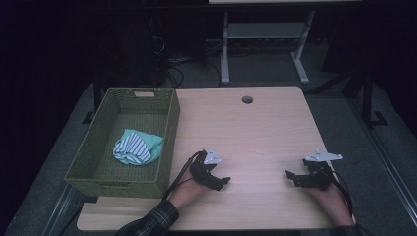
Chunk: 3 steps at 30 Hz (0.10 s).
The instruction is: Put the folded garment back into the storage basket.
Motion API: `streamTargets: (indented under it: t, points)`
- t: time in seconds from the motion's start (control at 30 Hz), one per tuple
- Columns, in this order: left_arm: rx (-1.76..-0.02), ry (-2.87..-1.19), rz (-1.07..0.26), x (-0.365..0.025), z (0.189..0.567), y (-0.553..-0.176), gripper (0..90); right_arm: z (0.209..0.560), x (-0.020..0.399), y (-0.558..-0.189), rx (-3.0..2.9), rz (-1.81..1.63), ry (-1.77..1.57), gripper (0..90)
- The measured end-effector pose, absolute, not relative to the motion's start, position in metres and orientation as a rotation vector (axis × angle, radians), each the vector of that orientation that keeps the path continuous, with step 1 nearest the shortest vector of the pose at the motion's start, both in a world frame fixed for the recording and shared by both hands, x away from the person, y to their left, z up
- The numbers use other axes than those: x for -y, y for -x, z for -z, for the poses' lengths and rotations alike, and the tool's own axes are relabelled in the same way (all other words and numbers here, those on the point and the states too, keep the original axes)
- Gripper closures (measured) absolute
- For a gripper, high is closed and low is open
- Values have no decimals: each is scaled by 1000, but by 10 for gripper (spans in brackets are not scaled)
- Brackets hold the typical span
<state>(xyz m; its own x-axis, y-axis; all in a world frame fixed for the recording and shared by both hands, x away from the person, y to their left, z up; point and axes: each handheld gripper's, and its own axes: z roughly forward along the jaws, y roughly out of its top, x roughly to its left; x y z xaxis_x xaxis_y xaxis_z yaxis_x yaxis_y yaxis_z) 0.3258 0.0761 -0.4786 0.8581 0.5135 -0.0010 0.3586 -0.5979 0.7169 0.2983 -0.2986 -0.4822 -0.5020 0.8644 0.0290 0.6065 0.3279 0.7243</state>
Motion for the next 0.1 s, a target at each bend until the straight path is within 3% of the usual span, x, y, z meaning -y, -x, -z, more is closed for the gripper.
streamTargets:
  t: [0.1]
  points:
    - [-629, -2271, -264, -76, 479, -326, 122, 482, 298, -297, -2236, -983, -1308, 150]
